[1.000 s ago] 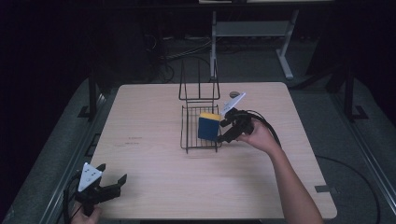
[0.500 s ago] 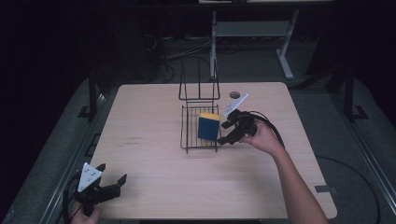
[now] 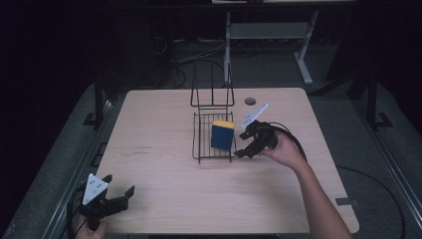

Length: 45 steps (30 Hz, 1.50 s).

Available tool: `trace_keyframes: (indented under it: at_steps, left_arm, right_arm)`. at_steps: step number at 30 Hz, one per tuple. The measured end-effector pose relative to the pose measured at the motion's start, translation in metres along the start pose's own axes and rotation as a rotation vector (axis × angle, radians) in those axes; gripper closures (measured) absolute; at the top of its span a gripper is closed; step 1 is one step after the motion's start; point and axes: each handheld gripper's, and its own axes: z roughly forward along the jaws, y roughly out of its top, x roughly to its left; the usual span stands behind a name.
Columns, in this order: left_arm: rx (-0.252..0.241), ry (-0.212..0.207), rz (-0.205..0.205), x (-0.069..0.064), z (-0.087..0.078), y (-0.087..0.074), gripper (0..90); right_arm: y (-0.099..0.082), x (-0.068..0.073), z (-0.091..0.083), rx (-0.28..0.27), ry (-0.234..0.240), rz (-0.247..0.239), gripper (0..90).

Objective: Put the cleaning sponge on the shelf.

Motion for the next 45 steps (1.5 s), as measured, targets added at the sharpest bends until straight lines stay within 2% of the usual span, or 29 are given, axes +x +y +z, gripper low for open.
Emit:
trace_keyframes:
  at_steps: [8, 11, 13, 22, 24, 45]
  left_arm:
    - [-0.002, 0.0, 0.0, 0.0, 0.0, 0.0, 14.1]
    - [-0.001, -0.001, 0.001, -0.001, 0.0, 0.0, 14.1]
    - [0.002, -0.001, 0.001, -0.001, 0.001, 0.0, 14.1]
    - [0.0, 0.0, 0.002, 0.0, 0.001, 0.0, 14.1]
    - [0.0, 0.0, 0.002, 0.0, 0.001, 0.0, 14.1]
    - [0.003, 0.0, 0.002, -0.001, 0.001, 0.0, 14.1]
  right_arm:
    - [-0.01, 0.002, -0.003, -0.019, -0.007, 0.016, 21.1]
    - [-0.015, 0.002, -0.002, 0.005, -0.002, 0.022, 21.0]
    - [-0.017, 0.003, -0.003, -0.003, -0.014, 0.015, 21.0]
    - [-0.029, 0.005, -0.005, -0.018, -0.015, 0.033, 20.9]
    - [-0.032, 0.006, -0.005, -0.027, -0.011, 0.048, 20.9]
    - [-0.054, 0.013, -0.016, -0.029, -0.035, 0.056, 21.0]
